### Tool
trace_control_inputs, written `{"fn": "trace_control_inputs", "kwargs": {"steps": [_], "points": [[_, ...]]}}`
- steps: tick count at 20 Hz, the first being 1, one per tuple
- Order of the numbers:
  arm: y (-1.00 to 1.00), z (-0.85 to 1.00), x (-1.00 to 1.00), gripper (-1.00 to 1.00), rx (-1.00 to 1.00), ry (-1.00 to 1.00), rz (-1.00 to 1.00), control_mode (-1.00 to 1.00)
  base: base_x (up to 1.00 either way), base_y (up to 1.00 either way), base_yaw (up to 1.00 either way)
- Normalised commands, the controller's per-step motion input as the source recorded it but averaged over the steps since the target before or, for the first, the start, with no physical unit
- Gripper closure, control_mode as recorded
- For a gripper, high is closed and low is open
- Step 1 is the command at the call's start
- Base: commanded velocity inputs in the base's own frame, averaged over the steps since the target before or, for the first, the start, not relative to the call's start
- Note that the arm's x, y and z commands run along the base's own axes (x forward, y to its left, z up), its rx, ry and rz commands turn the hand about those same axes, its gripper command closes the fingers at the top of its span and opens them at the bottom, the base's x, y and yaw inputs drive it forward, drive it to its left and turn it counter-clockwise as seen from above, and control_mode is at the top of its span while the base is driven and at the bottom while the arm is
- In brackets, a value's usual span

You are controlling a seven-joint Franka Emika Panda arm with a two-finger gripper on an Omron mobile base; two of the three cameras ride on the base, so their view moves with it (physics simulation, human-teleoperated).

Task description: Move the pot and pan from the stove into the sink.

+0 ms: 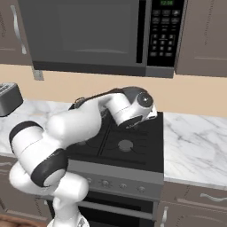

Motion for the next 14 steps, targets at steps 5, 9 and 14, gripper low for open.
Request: {"fn": "trace_control_inputs", "kwargs": {"steps": [5,9,14], "points": [[-0.02,0.26,-0.99,1.0,-0.03,0.0,0.15,-1.0,0.0,0.0,0.0],[0.0,0.12,-0.98,1.0,-0.05,0.0,0.17,-1.0,0.0,0.0,0.0],[0.0,0.08,-0.94,1.0,-0.04,0.0,0.19,-1.0,0.0,0.0,0.0]]}}
